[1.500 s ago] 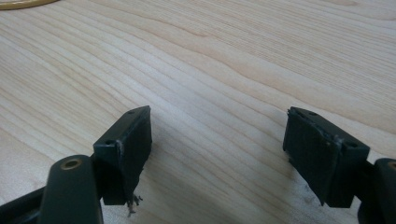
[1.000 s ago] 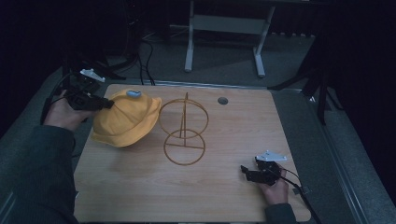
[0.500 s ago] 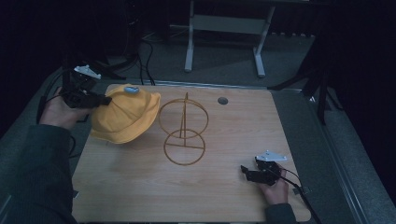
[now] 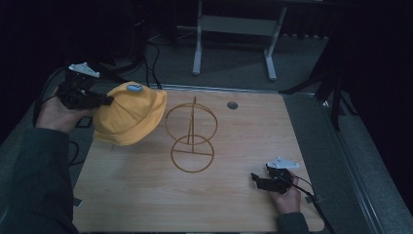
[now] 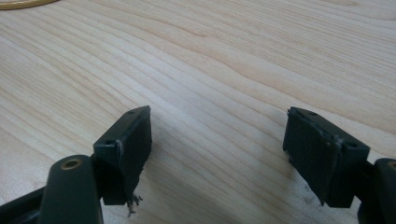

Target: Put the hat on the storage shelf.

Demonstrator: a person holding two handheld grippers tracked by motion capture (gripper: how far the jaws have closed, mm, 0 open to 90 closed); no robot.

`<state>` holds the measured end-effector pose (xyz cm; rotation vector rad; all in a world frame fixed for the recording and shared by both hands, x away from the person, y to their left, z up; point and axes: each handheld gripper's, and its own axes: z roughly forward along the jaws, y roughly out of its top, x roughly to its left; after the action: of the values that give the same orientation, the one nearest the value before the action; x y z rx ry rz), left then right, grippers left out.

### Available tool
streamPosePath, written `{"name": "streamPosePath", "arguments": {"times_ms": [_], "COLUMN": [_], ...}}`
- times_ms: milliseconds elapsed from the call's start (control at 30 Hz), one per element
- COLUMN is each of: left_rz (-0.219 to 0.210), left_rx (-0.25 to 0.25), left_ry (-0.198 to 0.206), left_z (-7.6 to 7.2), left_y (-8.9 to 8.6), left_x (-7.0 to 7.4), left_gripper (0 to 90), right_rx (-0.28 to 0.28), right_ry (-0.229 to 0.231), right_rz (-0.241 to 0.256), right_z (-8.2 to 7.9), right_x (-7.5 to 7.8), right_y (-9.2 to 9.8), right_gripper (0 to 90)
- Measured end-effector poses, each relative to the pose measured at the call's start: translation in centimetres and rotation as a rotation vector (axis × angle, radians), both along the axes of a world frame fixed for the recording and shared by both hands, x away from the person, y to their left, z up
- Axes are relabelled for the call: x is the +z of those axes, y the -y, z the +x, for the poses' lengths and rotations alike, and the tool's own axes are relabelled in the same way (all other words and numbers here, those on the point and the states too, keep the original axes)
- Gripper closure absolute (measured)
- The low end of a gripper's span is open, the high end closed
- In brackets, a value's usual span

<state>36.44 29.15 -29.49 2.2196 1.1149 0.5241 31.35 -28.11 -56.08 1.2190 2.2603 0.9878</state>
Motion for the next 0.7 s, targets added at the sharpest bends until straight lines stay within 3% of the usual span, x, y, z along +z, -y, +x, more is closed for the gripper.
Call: {"name": "streamPosePath", "arguments": {"times_ms": [700], "left_rz": [-0.047], "left_rx": [-0.044], "left_ry": [0.042], "left_z": [-0.4], "left_y": [0.1], "left_x": [1.1], "left_gripper": [86.3], "right_rx": [0.0], "right_ry": [0.0], "right_rz": [0.0], "right_z": [0.0], "right_x": [0.0], "right_y": [0.0], "right_gripper": [23.8]}}
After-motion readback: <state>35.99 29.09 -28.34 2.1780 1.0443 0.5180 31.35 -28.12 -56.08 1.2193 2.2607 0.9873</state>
